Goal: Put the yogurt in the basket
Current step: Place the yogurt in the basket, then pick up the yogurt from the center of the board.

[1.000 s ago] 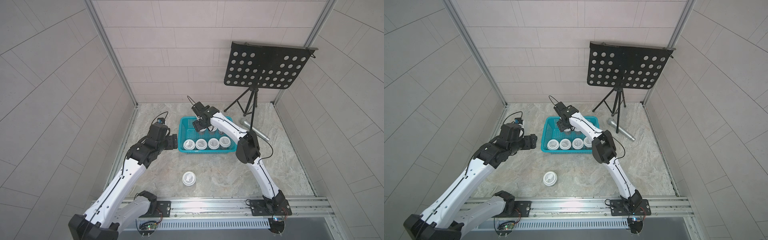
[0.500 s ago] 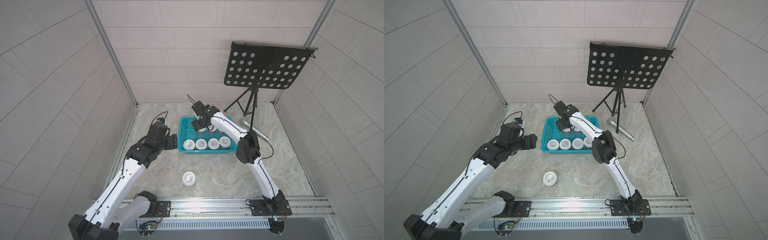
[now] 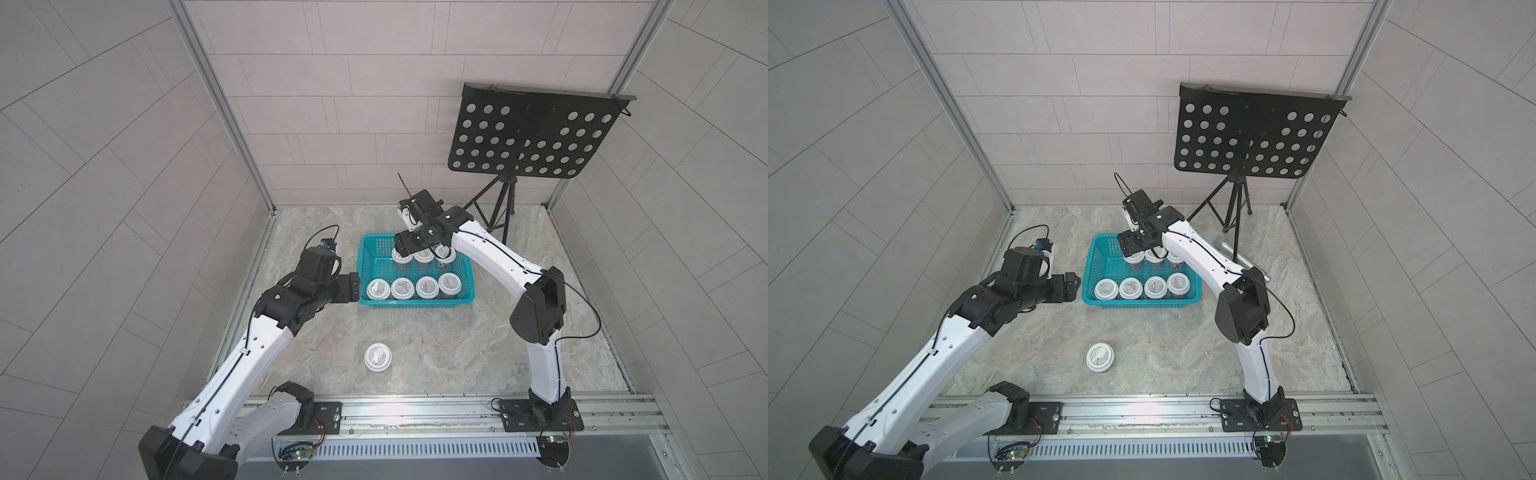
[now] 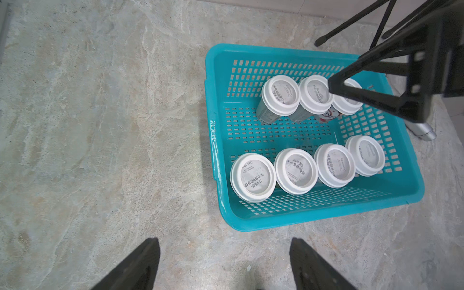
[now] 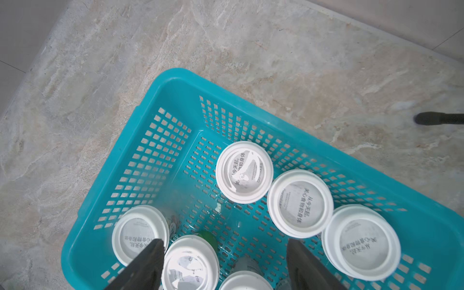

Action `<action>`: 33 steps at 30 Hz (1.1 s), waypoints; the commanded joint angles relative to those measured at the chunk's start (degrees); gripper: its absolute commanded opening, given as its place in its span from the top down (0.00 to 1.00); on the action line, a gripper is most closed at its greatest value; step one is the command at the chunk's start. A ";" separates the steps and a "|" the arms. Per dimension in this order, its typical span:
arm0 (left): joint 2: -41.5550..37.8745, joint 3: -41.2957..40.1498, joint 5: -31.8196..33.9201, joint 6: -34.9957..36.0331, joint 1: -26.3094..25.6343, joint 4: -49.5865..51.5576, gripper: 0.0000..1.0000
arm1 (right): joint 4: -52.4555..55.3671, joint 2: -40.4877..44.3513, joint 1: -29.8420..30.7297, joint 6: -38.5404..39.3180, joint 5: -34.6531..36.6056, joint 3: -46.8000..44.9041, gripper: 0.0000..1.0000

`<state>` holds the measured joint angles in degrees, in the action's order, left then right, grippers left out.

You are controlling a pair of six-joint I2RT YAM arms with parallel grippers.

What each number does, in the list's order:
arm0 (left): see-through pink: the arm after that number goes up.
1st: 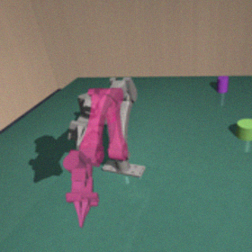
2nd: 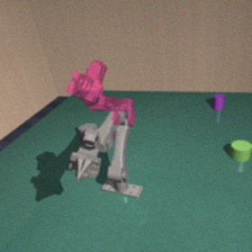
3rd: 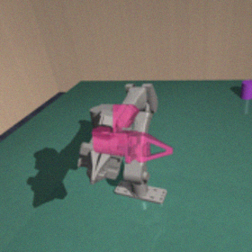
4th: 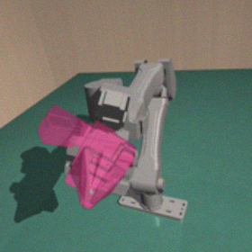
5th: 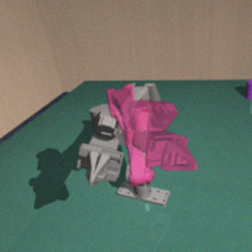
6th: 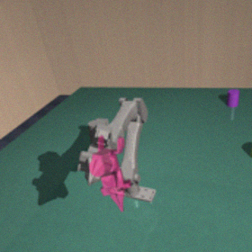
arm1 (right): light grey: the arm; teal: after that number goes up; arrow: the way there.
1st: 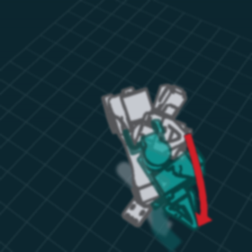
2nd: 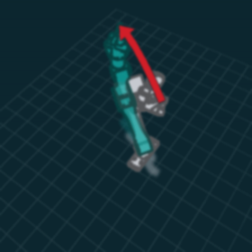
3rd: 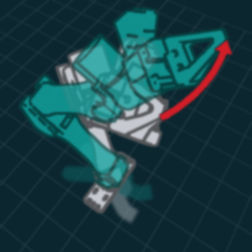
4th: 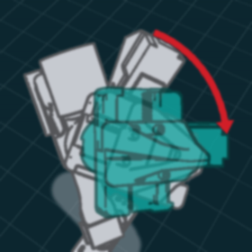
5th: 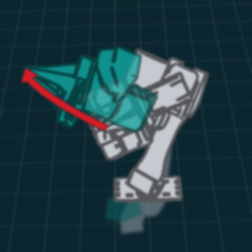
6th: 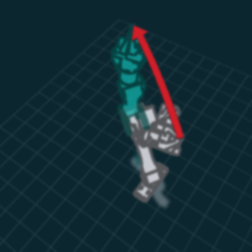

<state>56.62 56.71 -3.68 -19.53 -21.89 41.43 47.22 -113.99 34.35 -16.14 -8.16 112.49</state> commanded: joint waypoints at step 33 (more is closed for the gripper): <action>0.90 -9.60 12.36 -21.69 -34.01 8.79 0.16 | -19.73 51.42 -22.02 -4.78 -10.17 -62.46 0.22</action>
<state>56.40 47.53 5.43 -39.86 -54.13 49.28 27.24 -63.72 13.02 -21.06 -17.54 50.48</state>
